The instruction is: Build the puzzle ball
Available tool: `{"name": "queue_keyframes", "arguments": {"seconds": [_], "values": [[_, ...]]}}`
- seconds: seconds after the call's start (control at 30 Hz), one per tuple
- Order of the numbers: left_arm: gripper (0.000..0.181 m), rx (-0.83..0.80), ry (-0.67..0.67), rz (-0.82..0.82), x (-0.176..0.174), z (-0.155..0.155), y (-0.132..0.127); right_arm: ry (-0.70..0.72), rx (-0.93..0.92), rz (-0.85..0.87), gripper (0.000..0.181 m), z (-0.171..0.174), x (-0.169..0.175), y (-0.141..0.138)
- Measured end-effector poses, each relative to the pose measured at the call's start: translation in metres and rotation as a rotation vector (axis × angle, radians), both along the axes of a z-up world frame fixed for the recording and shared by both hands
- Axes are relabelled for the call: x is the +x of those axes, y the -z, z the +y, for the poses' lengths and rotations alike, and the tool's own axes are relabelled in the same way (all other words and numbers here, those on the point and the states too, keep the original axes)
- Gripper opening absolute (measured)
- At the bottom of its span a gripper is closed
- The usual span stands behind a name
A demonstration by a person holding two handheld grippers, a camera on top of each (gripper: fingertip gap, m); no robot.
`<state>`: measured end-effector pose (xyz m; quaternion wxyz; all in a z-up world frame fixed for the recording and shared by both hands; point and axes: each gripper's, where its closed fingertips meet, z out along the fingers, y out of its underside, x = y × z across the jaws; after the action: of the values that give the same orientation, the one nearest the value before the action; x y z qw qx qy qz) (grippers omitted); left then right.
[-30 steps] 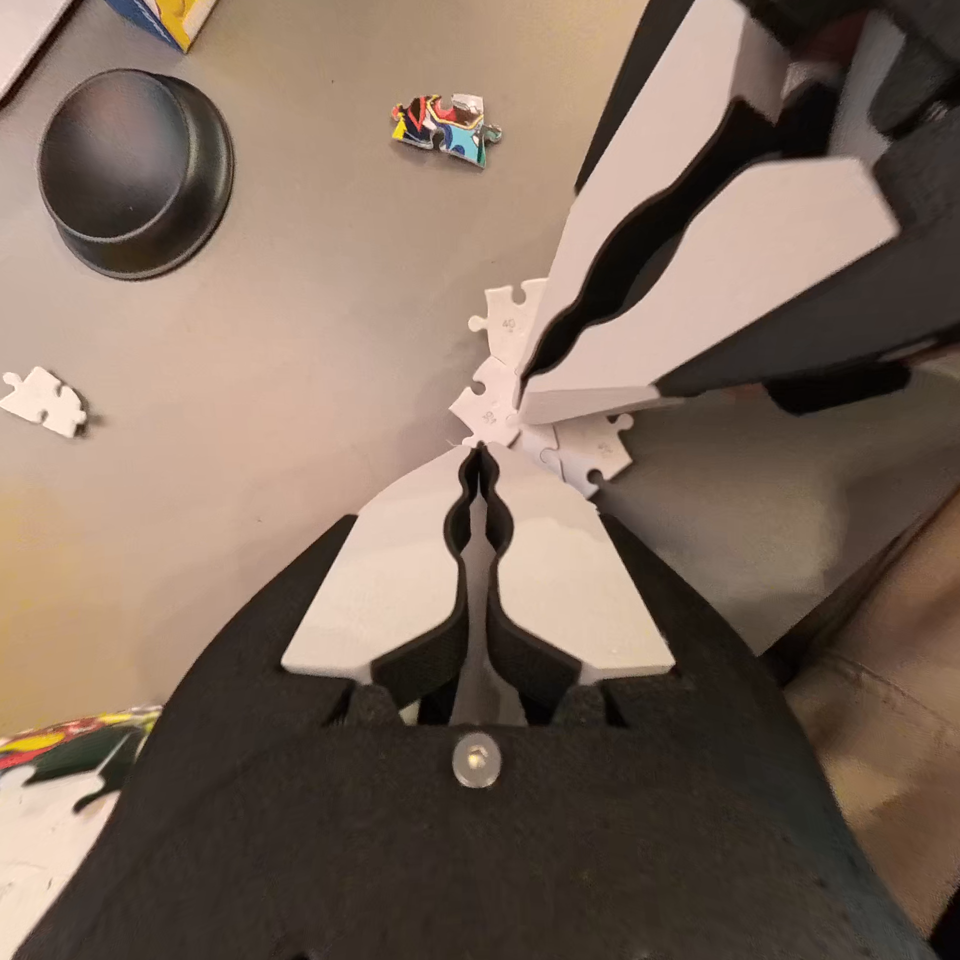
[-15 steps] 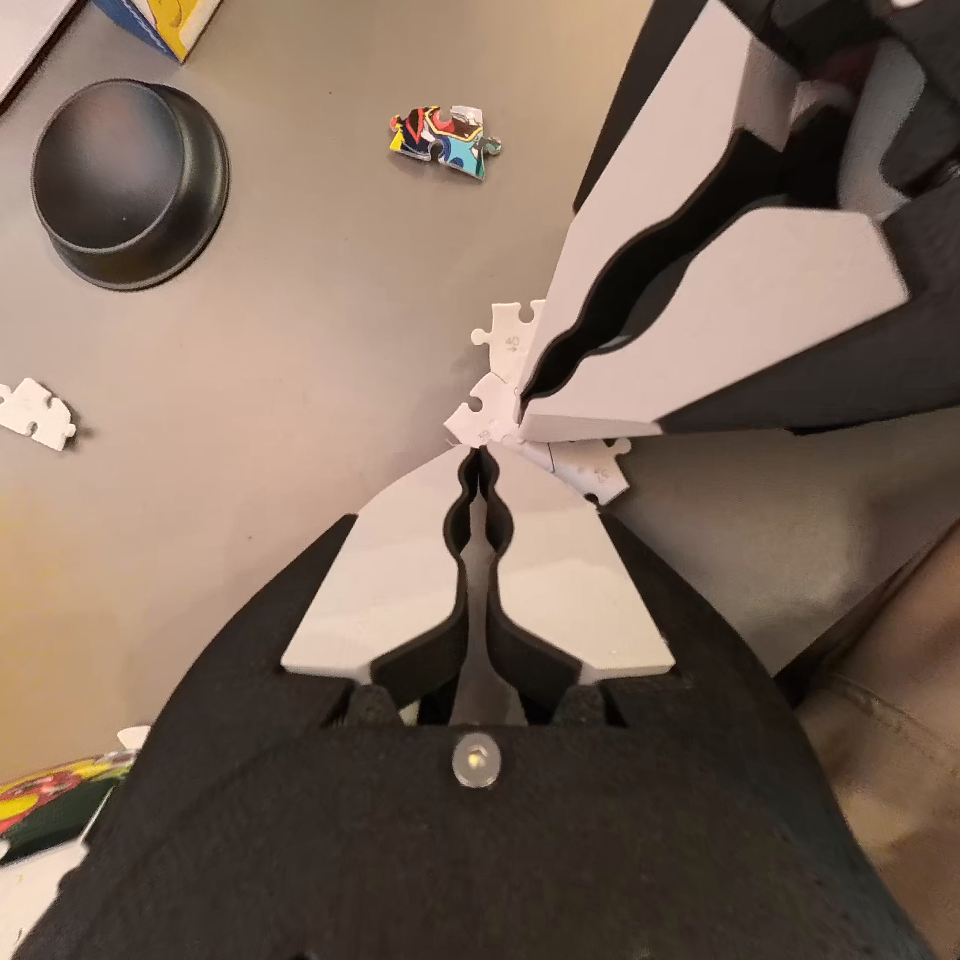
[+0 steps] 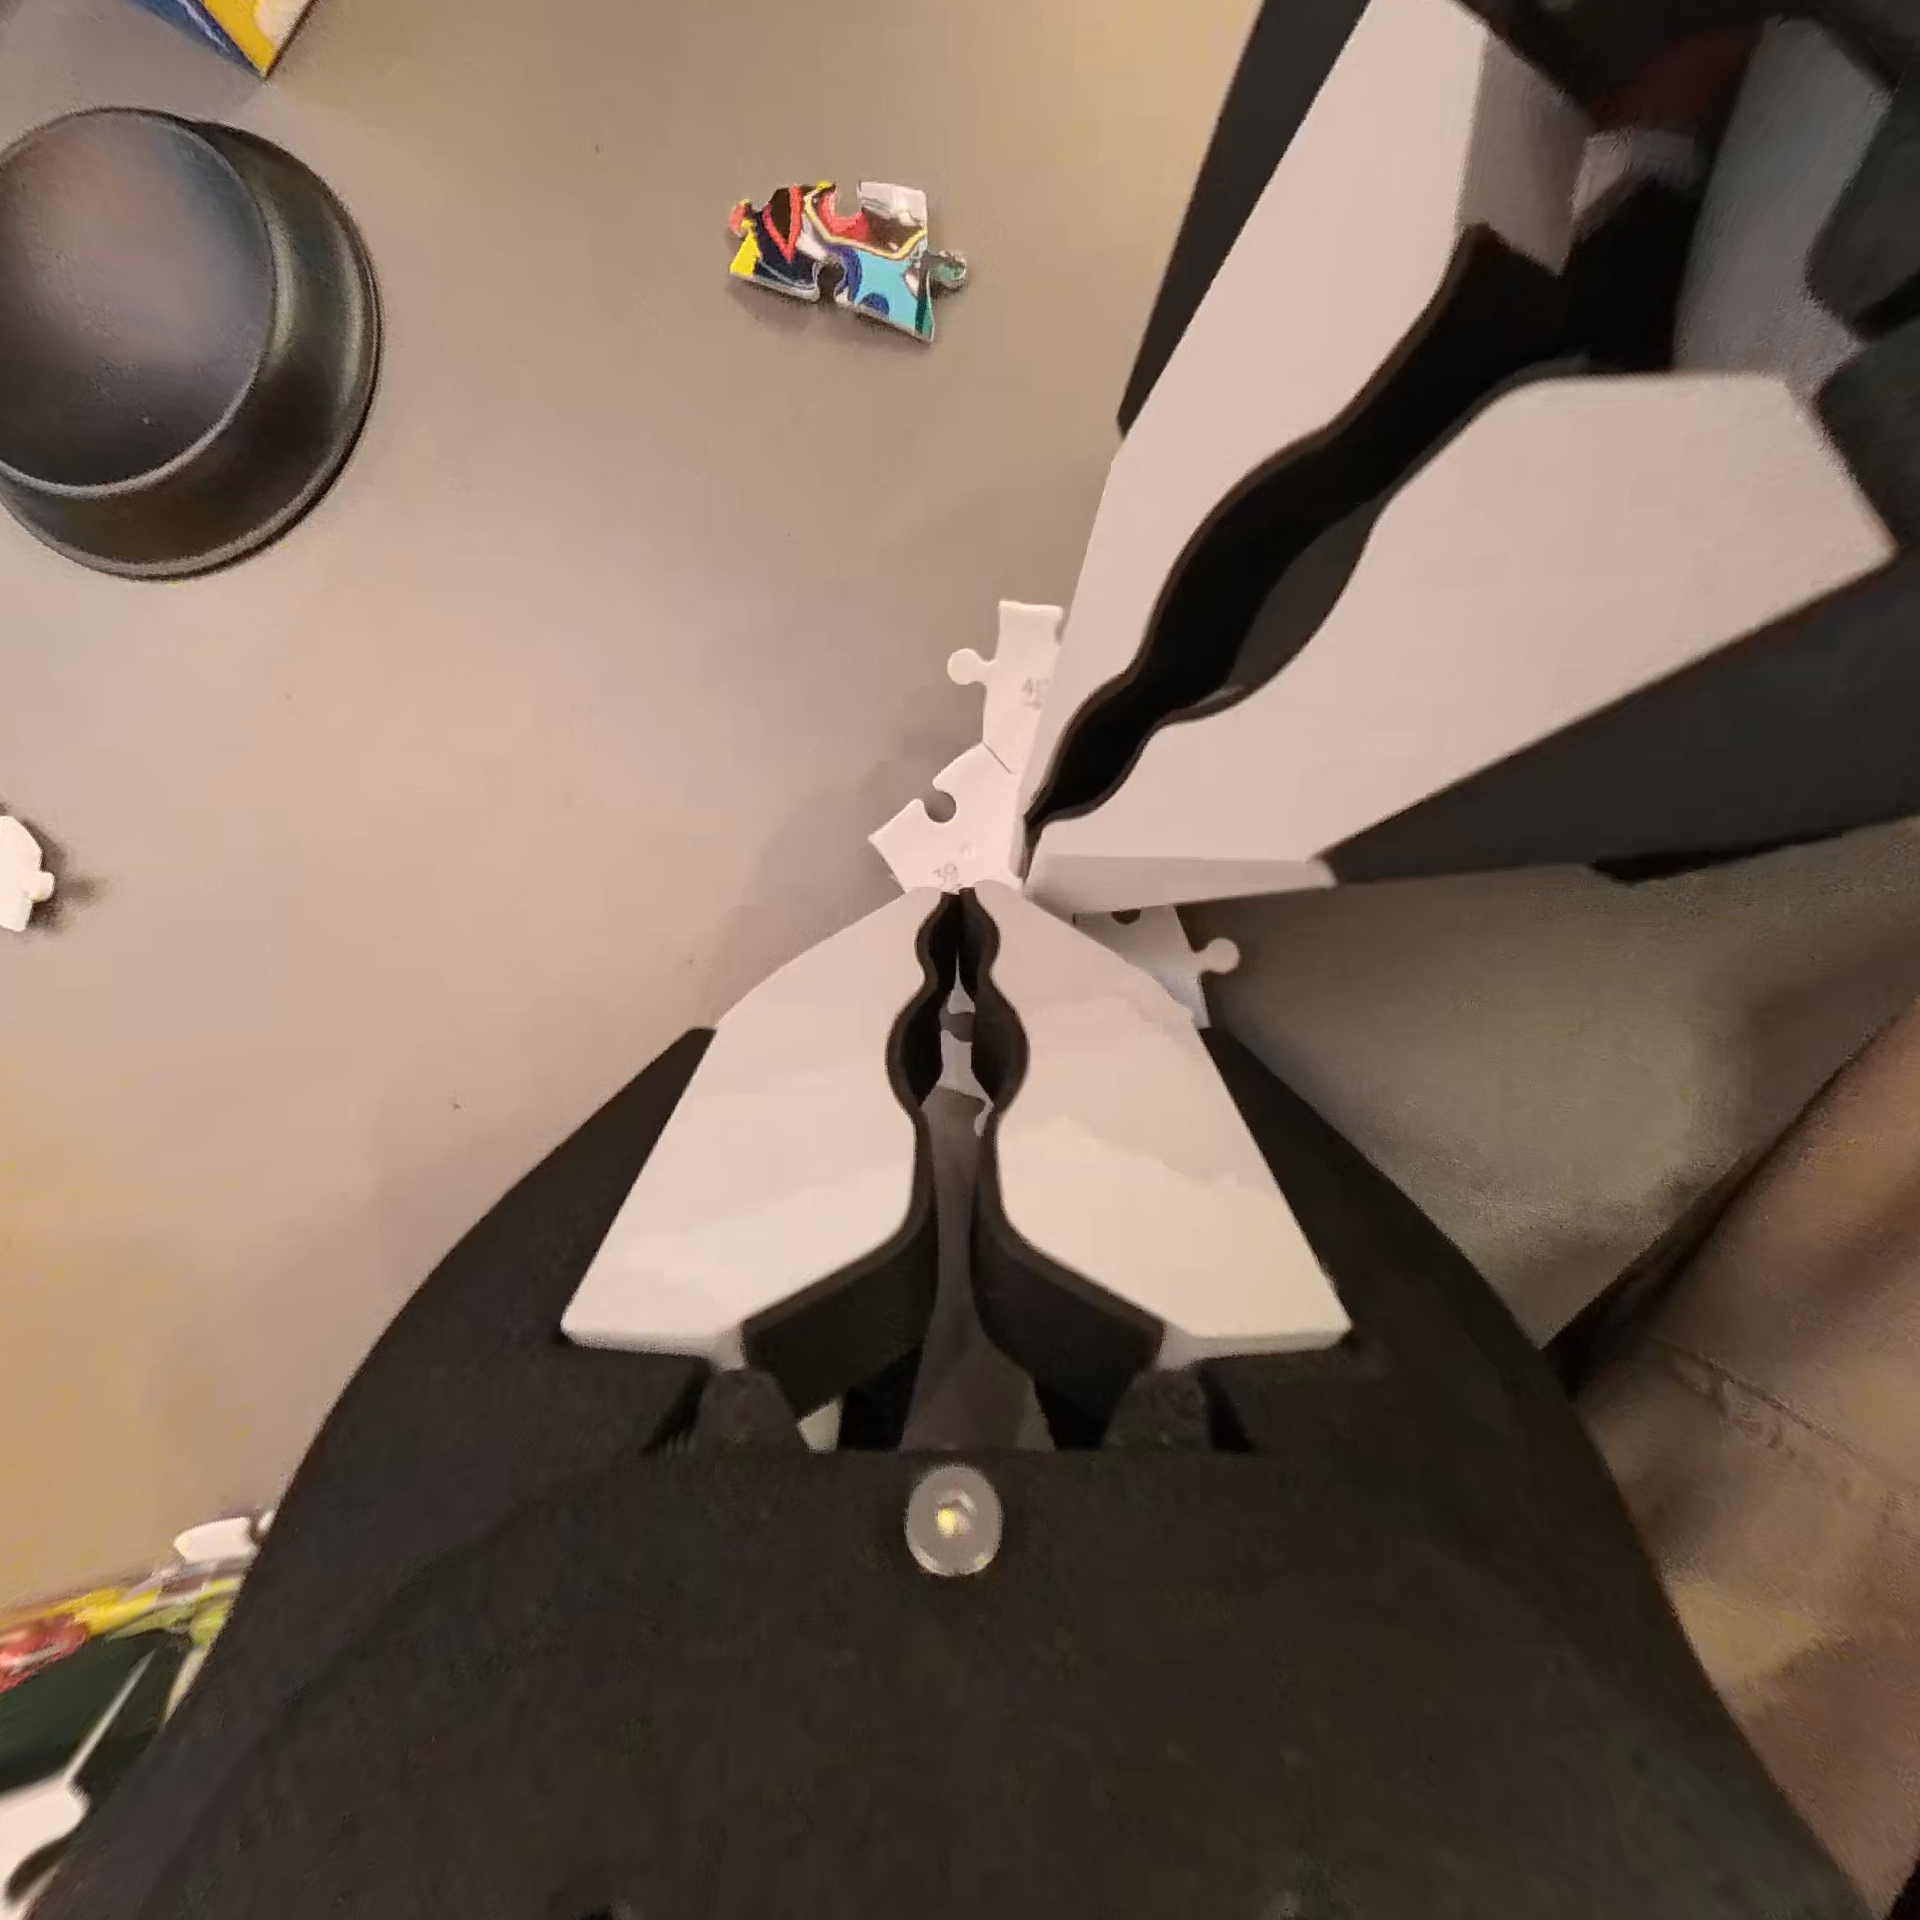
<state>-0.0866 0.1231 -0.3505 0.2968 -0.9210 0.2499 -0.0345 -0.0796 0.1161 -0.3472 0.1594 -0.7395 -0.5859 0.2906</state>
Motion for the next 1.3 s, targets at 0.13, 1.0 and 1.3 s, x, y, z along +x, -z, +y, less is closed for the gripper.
{"name": "queue_keyframes", "arguments": {"seconds": [0.13, 1.0, 1.3], "values": [[0.0, 0.009, 0.003, 0.011, 0.0, 0.0, 0.0, 0.045, -0.067, 0.098, 0.0, 0.006, 0.0, -0.021], [0.0, 0.05, -0.08, -0.019, -0.006, 0.001, -0.01, 0.221, -0.052, 0.14, 0.012, 0.053, 0.055, -0.037], [0.0, 0.063, -0.103, -0.037, -0.01, 0.002, -0.015, 0.2, -0.066, 0.125, 0.014, 0.05, 0.062, -0.036]]}}
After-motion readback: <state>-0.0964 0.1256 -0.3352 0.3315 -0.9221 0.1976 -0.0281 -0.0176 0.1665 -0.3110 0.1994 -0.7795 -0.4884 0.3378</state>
